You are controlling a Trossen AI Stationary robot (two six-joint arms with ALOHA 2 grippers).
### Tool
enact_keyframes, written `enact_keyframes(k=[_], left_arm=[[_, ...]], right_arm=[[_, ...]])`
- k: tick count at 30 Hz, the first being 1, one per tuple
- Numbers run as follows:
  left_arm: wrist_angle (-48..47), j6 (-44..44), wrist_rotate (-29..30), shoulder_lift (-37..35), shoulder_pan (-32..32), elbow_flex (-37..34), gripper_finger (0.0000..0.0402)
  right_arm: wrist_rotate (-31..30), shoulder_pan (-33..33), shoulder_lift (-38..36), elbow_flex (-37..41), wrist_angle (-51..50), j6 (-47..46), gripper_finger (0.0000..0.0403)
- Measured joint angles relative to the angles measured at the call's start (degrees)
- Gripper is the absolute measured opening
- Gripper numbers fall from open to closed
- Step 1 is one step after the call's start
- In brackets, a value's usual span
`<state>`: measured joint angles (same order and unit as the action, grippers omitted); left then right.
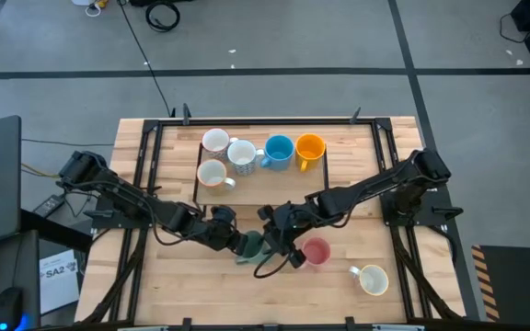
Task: Place coffee mugs
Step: Put the green mug on the shelf
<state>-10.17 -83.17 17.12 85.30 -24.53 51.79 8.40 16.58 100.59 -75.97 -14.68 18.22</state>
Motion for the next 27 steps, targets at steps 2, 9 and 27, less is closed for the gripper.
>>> enact_keyframes(k=[2,9,27], left_arm=[[-0.02,0.01,-0.07,0.06,-0.02,0.0,0.003],[0.35,-0.13,-0.4,0.11,0.0,-0.04,0.0031],[2.19,-1.82,-2.61,0.11,0.85,-0.04,0.0031]], right_arm=[[0.75,0.0,0.47,-0.08,-0.68,-0.02,0.0145],[1.55,0.07,1.01,-0.19,-2.27,-0.44,0.0145],[1.92,0.07,1.01,-0.13,-6.79,-0.44,0.0145]])
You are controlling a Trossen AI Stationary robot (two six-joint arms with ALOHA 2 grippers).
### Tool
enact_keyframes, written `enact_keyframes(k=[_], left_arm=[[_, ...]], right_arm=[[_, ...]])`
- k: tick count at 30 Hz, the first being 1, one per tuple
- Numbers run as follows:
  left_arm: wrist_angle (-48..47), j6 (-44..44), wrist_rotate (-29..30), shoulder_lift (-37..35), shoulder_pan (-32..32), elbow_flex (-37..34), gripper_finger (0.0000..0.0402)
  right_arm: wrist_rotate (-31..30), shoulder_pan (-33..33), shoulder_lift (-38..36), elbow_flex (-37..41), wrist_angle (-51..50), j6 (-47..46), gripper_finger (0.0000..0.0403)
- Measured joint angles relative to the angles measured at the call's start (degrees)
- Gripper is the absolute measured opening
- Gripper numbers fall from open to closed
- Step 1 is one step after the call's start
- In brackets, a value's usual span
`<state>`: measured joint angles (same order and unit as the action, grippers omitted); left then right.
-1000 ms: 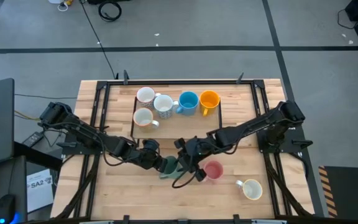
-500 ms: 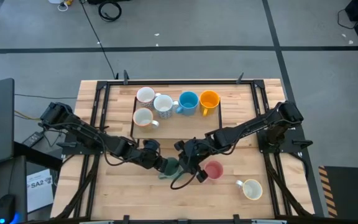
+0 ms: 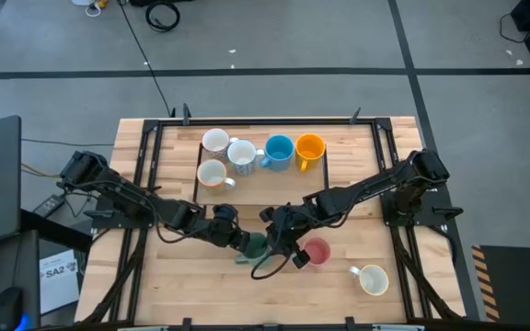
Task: Place coffee mugs
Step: Put the green mug on the shelf
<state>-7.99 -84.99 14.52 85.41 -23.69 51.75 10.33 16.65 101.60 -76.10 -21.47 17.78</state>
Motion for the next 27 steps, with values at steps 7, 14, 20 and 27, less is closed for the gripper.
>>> enact_keyframes(k=[7,14,20,27], left_arm=[[-0.36,-0.35,-1.99,-0.03,0.7,0.0,0.0034],[-4.96,-1.4,-1.66,-0.39,0.65,0.22,0.0034],[-9.02,-1.4,-1.36,-0.39,0.29,0.22,0.0031],[-10.87,-1.38,3.08,-0.38,-0.08,0.22,0.0027]], right_arm=[[-1.85,0.11,0.21,0.38,3.08,-0.17,0.0145],[-2.79,0.0,0.44,0.48,6.36,-0.24,0.0145],[-3.22,0.08,0.42,0.48,6.77,-0.21,0.0145],[-7.14,0.04,0.39,0.46,9.83,-0.11,0.0145]])
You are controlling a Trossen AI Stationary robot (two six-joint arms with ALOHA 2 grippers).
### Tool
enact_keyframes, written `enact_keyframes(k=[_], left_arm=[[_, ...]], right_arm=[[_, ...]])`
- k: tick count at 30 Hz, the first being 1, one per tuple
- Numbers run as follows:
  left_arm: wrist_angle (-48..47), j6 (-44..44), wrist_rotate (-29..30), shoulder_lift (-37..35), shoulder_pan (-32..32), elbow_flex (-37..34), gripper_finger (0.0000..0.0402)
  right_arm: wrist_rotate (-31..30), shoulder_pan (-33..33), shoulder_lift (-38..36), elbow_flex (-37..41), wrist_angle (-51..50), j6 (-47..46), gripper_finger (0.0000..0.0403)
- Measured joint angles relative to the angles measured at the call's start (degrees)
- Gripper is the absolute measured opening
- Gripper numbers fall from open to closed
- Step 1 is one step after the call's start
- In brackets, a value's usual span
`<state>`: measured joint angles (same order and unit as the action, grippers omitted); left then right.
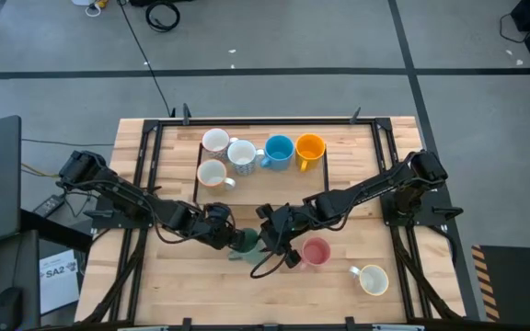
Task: Place coffee mugs
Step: Put the green mug on the shelf
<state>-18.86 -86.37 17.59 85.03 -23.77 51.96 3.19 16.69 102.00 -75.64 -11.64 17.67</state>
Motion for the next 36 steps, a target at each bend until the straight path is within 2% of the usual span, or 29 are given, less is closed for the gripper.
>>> enact_keyframes(k=[5,12,24,31,36], left_arm=[[-0.83,1.44,3.24,0.05,0.02,0.0,0.0029],[-1.84,1.55,4.13,0.14,0.0,-0.11,0.0029],[-2.66,1.74,3.83,1.35,0.0,-0.17,0.0029],[-2.31,1.56,3.36,1.45,0.29,-0.26,0.003],[-0.96,1.44,2.72,1.45,0.42,-0.24,0.0048]], right_arm=[[-2.13,0.0,-0.05,-0.05,0.56,0.04,0.0145],[-2.55,-0.03,1.24,-0.15,0.74,0.07,0.0145],[-3.62,-1.12,7.17,-0.32,2.52,0.09,0.0145],[-3.3,-1.14,7.79,-0.42,1.52,0.04,0.0145],[-1.95,-1.14,8.2,-0.33,-0.88,-0.09,0.0141]])
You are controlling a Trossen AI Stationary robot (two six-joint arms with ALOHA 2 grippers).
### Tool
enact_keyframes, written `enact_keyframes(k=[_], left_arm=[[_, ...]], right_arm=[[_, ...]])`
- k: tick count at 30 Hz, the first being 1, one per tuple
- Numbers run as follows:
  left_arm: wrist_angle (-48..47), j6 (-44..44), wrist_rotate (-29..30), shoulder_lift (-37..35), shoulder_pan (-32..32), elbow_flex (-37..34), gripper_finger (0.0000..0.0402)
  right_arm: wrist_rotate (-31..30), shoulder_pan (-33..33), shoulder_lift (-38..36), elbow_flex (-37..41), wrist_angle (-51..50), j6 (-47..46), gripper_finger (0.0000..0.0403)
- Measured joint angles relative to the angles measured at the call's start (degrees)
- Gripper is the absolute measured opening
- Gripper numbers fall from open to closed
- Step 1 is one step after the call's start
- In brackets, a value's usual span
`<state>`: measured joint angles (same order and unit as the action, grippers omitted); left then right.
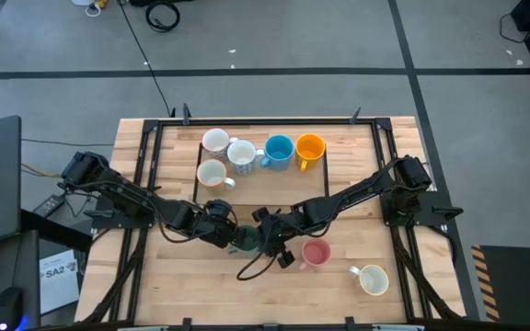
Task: Place coffee mugs
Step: Put the green mug on the shelf
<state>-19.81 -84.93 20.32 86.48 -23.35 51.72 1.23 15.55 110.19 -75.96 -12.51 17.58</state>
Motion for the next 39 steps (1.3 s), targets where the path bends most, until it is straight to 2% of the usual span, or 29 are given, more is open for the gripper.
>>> enact_keyframes(k=[9,17,28,39], left_arm=[[3.65,0.07,-0.68,-0.24,0.17,0.13,0.0084],[3.8,0.15,-0.93,-0.24,0.02,0.13,0.0086],[3.92,0.23,-4.18,-0.26,0.22,0.17,0.0087],[6.46,2.38,-5.37,-0.68,0.22,0.13,0.0087]], right_arm=[[0.31,0.04,0.02,0.11,-3.19,0.09,0.0116],[0.27,0.06,0.02,0.11,-3.05,2.78,0.0095],[1.69,0.15,0.02,0.11,-2.48,6.6,0.0045],[3.26,1.04,-0.02,0.11,-3.14,10.24,0.0032]])
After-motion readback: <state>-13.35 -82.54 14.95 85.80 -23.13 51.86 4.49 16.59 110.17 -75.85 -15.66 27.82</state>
